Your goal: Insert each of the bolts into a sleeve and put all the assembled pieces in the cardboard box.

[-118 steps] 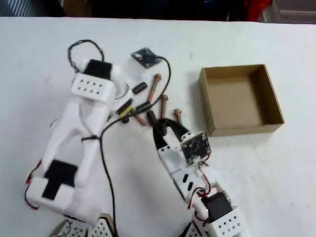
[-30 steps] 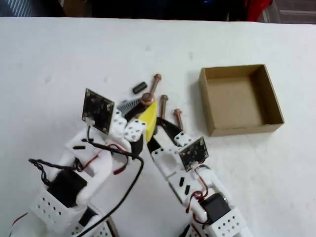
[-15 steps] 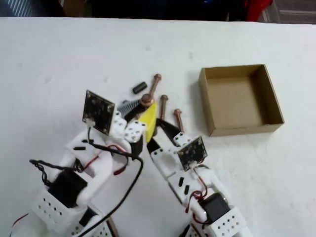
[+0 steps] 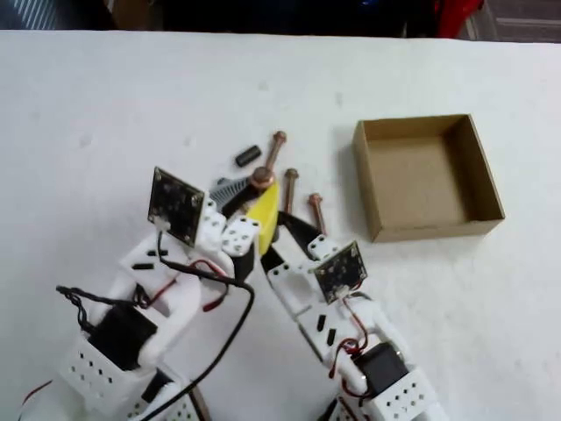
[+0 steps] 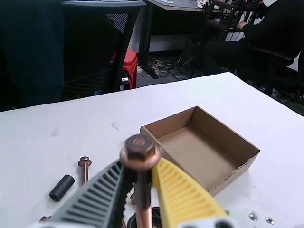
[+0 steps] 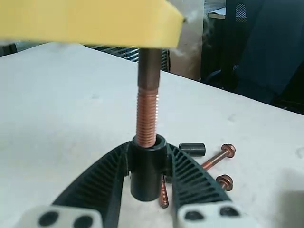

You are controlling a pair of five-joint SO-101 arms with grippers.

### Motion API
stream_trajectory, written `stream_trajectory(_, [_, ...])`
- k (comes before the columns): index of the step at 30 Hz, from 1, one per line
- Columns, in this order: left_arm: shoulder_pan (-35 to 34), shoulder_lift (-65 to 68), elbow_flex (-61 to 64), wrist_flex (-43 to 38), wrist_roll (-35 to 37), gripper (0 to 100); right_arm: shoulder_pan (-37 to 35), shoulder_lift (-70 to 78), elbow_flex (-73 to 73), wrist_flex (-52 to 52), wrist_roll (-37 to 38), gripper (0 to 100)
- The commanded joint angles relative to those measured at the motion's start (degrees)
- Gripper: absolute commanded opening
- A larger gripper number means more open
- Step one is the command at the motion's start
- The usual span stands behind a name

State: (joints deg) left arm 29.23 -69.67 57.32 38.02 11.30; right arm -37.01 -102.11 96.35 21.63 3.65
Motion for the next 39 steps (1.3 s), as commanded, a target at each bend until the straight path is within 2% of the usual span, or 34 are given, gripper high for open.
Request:
stream_trajectory(1, [0.40,0.04,-0.35,-0.88,-1.14,2,-0.40,-1.01,0.44,-0.57,0.09,1.7])
stream_trajectory(21, [-1.54,0.13,-1.32,-1.67,-3.96,2,-0.22,-1.01,0.44,-0.48,0.09,1.7])
stream_trajectory(39, [-0.40,-0.22,9.32,-0.70,-3.96,2,-0.04,-1.01,0.44,-0.48,0.09,1.7])
